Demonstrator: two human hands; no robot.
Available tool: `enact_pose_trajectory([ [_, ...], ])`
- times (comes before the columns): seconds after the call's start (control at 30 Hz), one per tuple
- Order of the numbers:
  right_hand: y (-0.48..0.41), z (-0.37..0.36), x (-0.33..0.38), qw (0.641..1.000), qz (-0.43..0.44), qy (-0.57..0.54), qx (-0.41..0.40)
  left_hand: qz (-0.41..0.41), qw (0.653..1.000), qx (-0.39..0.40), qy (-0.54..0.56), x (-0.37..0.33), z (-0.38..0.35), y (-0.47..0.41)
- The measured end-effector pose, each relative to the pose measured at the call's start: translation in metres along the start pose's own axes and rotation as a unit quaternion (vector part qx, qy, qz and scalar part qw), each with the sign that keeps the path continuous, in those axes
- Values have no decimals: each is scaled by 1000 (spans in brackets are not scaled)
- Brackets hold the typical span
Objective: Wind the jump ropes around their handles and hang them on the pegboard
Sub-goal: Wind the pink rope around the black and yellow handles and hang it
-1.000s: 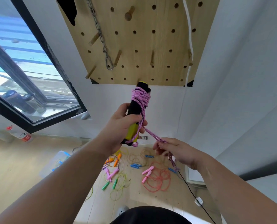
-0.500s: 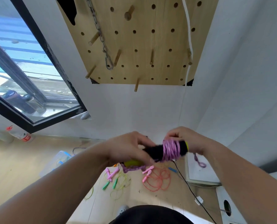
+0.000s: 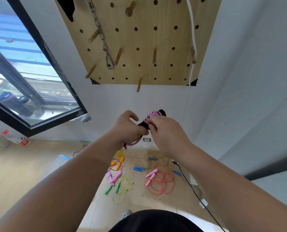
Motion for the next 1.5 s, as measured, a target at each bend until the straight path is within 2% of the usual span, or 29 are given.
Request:
enact_pose_trajectory([
  [0.1,12,23,-6,987,-6,-145,-72,-4,988,26,154,-10,-4,10],
  [0.17,21,28,-17,961,-35,-262,-87,-8,969,44,243,-20,-3,17],
  [0.23,27,25,-29,917,-80,-387,-60,-30,948,93,304,-35,-6,29],
  [0.3,30,14,-41,867,-121,-484,4,-57,925,169,334,-50,-14,44],
  [0.37,31,9,-47,848,-120,-512,68,-76,907,234,341,-57,-22,55],
  [0.47,30,14,-40,861,-55,-471,187,-80,897,317,297,-54,-30,64],
  [0.53,27,19,-36,901,-22,-346,260,-70,902,359,228,-45,-36,70],
  [0.6,20,16,-42,927,-13,-196,319,-79,929,349,93,-36,-39,71],
  [0.67,11,8,-49,922,-24,-92,375,-91,939,330,-37,-30,-44,71],
  [0.73,-2,3,-52,916,-35,-32,397,-93,935,311,-141,-23,-50,70],
  [0.8,-19,6,-49,924,-27,37,379,-108,934,253,-228,-18,-54,63],
  [0.87,-30,10,-33,937,-11,93,338,-104,956,159,-224,-12,-47,49],
  [0.97,-30,7,0,959,18,138,247,-60,984,74,-150,-3,-32,30],
  [1.1,-8,-7,24,976,62,169,125,-20,997,65,23,-2,-22,28],
  [1.2,13,7,18,995,75,62,-37,-23,983,66,172,-2,-28,35],
  [1.3,39,33,4,976,47,-106,-185,-20,961,91,261,-2,-44,46],
  [1.4,53,40,-5,950,10,-216,-225,-33,944,110,310,-8,-54,53],
  [1.5,61,40,-13,928,-26,-290,-234,-46,946,97,307,-12,-54,53],
])
Point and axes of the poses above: each hand's wrist, its own y-axis away from the middle knuckle, its own z-axis out of the back of the hand, x = y × z, the point moved 9 cm from there along -y, towards the middle knuckle, and after that the axes turned 2 degrees about -y, right-handed, at the moved point
